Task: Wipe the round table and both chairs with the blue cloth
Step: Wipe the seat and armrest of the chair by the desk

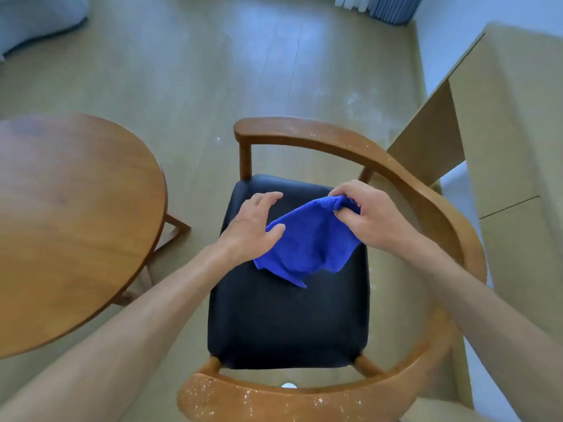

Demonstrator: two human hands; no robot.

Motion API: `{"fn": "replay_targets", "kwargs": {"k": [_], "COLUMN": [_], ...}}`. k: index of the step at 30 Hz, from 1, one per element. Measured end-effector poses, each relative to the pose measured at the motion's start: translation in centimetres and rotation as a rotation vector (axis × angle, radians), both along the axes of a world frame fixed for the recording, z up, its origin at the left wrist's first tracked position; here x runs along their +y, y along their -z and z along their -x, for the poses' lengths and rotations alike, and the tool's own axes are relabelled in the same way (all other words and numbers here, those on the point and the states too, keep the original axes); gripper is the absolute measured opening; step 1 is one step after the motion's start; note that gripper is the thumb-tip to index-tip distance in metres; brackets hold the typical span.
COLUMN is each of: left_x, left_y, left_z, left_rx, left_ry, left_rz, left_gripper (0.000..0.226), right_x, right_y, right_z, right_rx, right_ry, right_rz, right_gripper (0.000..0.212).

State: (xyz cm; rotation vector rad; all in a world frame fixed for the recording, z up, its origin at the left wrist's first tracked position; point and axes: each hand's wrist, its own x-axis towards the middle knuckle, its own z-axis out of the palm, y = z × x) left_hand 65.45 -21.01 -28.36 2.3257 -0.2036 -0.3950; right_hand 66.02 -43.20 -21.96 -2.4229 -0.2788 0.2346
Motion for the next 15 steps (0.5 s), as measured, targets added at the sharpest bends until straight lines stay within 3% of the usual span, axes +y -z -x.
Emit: {"fn": "replay_targets", "kwargs": {"k": [3, 8, 15], "left_x": [0.0, 0.3, 0.9], "left_y": [-6.2, -14.9, -23.4], "left_z": [-1.2, -1.3, 0.9], "left_rx": [-0.029, -0.101, -0.152], "left_ry": [0.104, 0.146, 0.123], "left_rz": [0.006, -0.001, 0.094], "left_gripper": [0.056, 0.010, 0.026], "right_x": [0.7, 1.8, 1.3], "right_y": [-7.5, -21.1, -37.1], "right_z": [0.1, 0.6, 2.6], "right_rx": [-0.045, -0.213, -0.433], "right_ry": [-0.049, -0.073, 0.044], "right_rz": [0.025, 0.004, -0.085], "right_gripper": [0.022, 0.022, 0.023]}}
